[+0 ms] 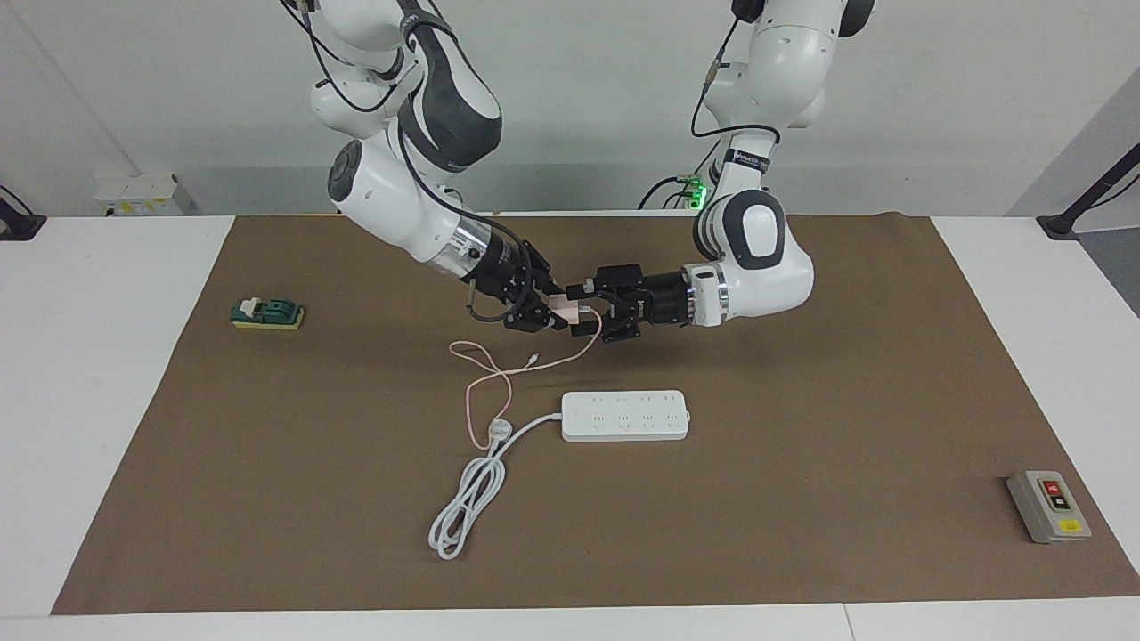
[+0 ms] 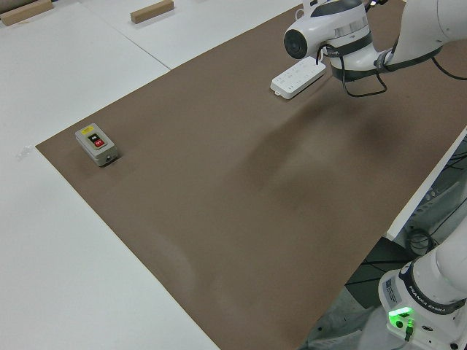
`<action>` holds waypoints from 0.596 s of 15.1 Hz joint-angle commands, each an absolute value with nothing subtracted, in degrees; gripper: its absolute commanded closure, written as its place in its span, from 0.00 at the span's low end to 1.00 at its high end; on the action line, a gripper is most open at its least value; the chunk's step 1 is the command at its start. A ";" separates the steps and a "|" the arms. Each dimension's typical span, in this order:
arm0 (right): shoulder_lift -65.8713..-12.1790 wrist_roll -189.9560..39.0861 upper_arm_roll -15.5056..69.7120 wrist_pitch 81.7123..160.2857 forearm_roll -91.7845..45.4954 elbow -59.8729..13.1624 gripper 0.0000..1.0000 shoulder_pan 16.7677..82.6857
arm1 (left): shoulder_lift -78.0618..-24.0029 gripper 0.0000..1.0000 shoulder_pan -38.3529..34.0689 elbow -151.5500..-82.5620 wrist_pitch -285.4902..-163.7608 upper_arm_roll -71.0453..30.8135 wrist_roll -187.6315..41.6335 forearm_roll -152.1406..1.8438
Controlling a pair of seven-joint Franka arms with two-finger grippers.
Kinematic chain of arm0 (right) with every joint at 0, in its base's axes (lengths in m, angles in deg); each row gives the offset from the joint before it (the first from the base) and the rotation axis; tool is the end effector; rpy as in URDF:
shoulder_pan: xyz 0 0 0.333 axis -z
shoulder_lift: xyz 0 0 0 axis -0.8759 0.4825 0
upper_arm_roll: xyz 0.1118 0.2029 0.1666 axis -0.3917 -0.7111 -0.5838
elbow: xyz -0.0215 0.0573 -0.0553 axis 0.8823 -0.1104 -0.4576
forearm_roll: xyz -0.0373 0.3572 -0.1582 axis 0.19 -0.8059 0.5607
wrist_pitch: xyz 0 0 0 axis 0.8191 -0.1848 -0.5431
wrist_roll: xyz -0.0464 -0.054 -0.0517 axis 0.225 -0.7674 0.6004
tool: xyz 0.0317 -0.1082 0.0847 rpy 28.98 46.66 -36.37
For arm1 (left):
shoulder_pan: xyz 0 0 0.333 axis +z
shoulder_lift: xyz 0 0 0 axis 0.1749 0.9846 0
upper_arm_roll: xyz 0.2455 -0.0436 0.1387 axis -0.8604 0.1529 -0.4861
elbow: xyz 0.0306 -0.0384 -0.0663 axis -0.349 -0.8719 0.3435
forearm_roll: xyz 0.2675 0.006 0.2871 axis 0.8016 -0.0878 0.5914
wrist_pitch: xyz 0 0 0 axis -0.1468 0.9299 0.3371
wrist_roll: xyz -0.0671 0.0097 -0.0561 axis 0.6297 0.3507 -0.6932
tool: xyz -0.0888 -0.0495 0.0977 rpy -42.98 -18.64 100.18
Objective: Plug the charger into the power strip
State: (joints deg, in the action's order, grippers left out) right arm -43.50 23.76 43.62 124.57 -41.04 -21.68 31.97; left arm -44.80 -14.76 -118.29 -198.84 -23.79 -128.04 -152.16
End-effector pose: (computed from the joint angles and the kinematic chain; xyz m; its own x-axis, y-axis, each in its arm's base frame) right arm 0.5783 0.2742 0.4232 -0.0539 -0.7391 -0.6714 -0.9982 0.0587 0.0155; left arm 0.5419 -0.3473 0.3576 0.9995 0.0147 0.0278 -0.0266 -0.0740 0.9969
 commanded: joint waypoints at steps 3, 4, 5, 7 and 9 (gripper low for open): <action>-44.70 24.41 43.53 126.10 -41.25 -23.05 1.00 31.62 | -44.83 0.03 -14.89 -118.60 -197.77 -23.93 -129.13 -151.44; -44.70 24.41 43.53 126.10 -41.25 -23.05 1.00 31.62 | -44.83 0.03 -14.89 -118.60 -197.95 -23.93 -129.14 -151.44; -44.70 24.41 43.53 126.10 -41.25 -23.05 1.00 31.62 | -44.83 0.03 -14.89 -118.60 -197.86 -24.02 -129.14 -151.44; -44.70 24.41 43.53 126.53 -41.25 -23.05 1.00 31.62 | -44.83 0.05 -14.89 -118.60 -197.69 -23.94 -129.22 -151.00; -44.70 24.41 43.53 126.88 -41.25 -23.05 1.00 31.62 | -44.83 0.12 -14.89 -118.60 -197.60 -23.94 -129.49 -151.00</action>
